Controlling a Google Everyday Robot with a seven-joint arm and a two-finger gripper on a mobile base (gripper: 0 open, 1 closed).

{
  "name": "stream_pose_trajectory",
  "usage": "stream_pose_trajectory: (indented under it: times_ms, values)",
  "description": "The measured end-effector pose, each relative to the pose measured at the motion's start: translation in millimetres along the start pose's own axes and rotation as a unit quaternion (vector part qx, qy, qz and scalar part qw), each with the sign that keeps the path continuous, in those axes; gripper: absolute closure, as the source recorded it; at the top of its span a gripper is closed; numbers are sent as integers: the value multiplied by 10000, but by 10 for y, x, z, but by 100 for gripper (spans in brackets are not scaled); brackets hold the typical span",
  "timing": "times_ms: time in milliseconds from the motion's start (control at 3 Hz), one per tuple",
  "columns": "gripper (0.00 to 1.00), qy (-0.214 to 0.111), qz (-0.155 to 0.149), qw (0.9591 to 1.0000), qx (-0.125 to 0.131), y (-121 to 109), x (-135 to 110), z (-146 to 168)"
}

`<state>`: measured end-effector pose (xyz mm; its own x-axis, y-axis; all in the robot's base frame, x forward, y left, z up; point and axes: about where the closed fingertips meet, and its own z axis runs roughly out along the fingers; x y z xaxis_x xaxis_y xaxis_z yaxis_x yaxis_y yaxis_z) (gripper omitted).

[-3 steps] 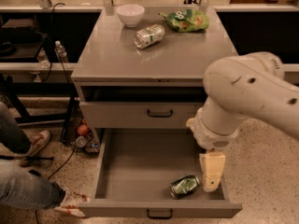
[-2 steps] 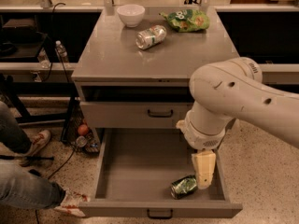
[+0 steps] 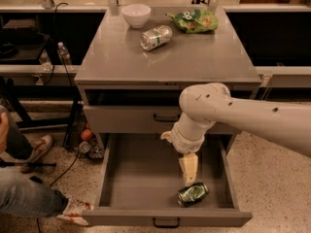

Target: Pick green can from middle drawer and place on counter

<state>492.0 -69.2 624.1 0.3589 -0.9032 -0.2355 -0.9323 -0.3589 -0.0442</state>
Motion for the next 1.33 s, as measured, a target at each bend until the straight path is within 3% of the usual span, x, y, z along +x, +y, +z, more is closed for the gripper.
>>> stream_pose_trajectory:
  times_ms: [333, 1000, 1333]
  values:
    - [0, -540, 0, 9980, -329, -86, 193, 636]
    - [0, -588, 85, 9976, -350, -52, 336, 805]
    - [0, -506, 392, 9978, -174, 30, 651, 1040]
